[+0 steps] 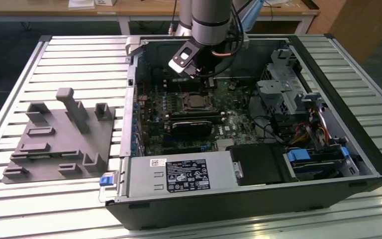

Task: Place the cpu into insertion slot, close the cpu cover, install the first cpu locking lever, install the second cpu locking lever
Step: 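Close the cpu cover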

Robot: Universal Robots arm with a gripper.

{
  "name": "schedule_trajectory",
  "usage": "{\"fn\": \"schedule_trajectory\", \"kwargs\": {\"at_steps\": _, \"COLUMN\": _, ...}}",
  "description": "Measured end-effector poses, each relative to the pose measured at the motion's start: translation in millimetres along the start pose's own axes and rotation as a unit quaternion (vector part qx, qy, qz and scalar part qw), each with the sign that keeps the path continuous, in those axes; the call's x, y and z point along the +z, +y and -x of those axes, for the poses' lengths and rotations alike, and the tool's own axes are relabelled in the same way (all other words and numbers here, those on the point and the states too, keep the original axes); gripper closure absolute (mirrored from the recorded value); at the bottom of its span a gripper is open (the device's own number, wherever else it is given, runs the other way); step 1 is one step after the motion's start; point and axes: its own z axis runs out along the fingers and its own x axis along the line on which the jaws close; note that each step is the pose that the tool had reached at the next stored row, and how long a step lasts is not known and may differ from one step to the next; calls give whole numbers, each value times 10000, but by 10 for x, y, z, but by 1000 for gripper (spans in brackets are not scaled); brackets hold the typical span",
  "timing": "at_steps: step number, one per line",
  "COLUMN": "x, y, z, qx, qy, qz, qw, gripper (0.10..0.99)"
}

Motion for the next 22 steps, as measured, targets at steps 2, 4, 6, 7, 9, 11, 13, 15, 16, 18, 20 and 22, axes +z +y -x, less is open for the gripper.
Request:
{"fn": "schedule_trajectory", "kwargs": {"at_steps": 2, "x": 18, "y": -36, "z": -2, "qx": 0, "qy": 0, "qz": -1, "qw": 10000, "gripper": 980}}
{"fn": "schedule_trajectory", "kwargs": {"at_steps": 4, "x": 29, "y": -81, "z": -5, "qx": 0, "qy": -1, "qz": -1, "qw": 10000, "gripper": 980}}
{"fn": "schedule_trajectory", "kwargs": {"at_steps": 6, "x": 43, "y": -115, "z": -7, "qx": 0, "qy": 0, "qz": -1, "qw": 10000, "gripper": 980}}
{"fn": "schedule_trajectory", "kwargs": {"at_steps": 7, "x": 50, "y": -133, "z": -8, "qx": 0, "qy": 0, "qz": -1, "qw": 10000, "gripper": 980}}
{"fn": "schedule_trajectory", "kwargs": {"at_steps": 9, "x": 58, "y": -159, "z": -9, "qx": 0, "qy": -1, "qz": -3, "qw": 10000, "gripper": 980}}
{"fn": "schedule_trajectory", "kwargs": {"at_steps": 11, "x": 65, "y": -180, "z": -11, "qx": 0, "qy": 0, "qz": -4, "qw": 10000, "gripper": 980}}
{"fn": "schedule_trajectory", "kwargs": {"at_steps": 13, "x": 71, "y": -205, "z": -13, "qx": 0, "qy": 0, "qz": -3, "qw": 10000, "gripper": 980}}
{"fn": "schedule_trajectory", "kwargs": {"at_steps": 15, "x": 75, "y": -230, "z": -14, "qx": 0, "qy": 0, "qz": -4, "qw": 10000, "gripper": 980}}
{"fn": "schedule_trajectory", "kwargs": {"at_steps": 16, "x": 77, "y": -243, "z": -15, "qx": 0, "qy": 0, "qz": -4, "qw": 10000, "gripper": 980}}
{"fn": "schedule_trajectory", "kwargs": {"at_steps": 18, "x": 80, "y": -284, "z": -18, "qx": 0, "qy": 0, "qz": -4, "qw": 10000, "gripper": 980}}
{"fn": "schedule_trajectory", "kwargs": {"at_steps": 20, "x": 85, "y": -315, "z": -20, "qx": 0, "qy": 0, "qz": -3, "qw": 10000, "gripper": 980}}
{"fn": "schedule_trajectory", "kwargs": {"at_steps": 22, "x": 95, "y": -329, "z": -21, "qx": 0, "qy": 0, "qz": -4, "qw": 10000, "gripper": 980}}
